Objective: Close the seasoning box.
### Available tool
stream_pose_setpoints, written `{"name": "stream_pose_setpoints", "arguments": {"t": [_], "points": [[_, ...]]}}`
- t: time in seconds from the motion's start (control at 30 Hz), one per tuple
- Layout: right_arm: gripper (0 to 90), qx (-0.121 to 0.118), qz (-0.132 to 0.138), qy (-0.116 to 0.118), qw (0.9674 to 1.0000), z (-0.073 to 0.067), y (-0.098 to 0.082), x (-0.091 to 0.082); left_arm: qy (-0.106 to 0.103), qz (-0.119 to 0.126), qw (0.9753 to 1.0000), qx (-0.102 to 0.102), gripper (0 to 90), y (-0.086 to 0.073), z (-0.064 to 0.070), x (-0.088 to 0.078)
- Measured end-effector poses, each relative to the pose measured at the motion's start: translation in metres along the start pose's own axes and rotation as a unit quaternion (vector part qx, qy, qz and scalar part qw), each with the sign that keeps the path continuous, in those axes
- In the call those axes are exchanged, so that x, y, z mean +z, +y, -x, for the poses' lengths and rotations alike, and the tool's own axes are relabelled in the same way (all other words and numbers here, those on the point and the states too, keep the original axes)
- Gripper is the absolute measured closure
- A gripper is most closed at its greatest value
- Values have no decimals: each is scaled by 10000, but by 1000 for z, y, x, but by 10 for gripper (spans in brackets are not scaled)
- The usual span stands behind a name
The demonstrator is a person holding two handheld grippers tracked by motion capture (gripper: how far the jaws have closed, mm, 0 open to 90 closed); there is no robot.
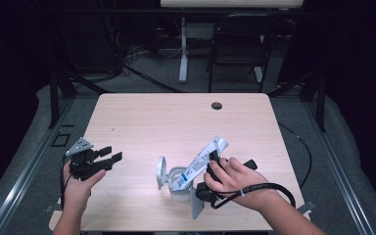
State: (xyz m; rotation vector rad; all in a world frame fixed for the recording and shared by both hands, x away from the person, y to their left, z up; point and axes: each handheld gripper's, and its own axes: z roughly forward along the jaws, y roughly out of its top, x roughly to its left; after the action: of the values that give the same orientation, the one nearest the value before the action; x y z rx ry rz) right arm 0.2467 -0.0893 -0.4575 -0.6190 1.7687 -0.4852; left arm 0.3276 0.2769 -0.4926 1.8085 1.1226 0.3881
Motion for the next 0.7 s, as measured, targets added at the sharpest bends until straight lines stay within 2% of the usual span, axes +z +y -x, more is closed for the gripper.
{"name": "stream_pose_setpoints", "arguments": {"t": [0.27, 0.3, 0.37, 0.47, 0.5, 0.53, 0.7], "points": [[895, -12, 43, -3, 10000, -2, 1, 2, 4, 2, 10000, -14, 447, 0, 0, 1], [896, 103, 139, 65, 9998, -3, 1, 3, 1, 18, 10000, -25, 446, -1, 0, 1], [896, -35, -11, 33, 10000, -2, 2, 1, 4, 16, 10000, -23, 447, -1, 0, 1], [896, 87, 137, 74, 9998, -4, 1, 4, 0, 9, 10000, -29, 446, -1, 0, 1], [896, 56, 132, 73, 9999, -3, 1, 4, 1, 5, 10000, -17, 446, -1, 0, 1], [895, -4, 16, 49, 10000, -2, 1, 2, 2, 2, 10000, -14, 446, -1, 0, 1], [896, 21, 35, 35, 10000, -2, 1, 2, 6, 5, 10000, -18, 446, -1, 0, 1]]}}
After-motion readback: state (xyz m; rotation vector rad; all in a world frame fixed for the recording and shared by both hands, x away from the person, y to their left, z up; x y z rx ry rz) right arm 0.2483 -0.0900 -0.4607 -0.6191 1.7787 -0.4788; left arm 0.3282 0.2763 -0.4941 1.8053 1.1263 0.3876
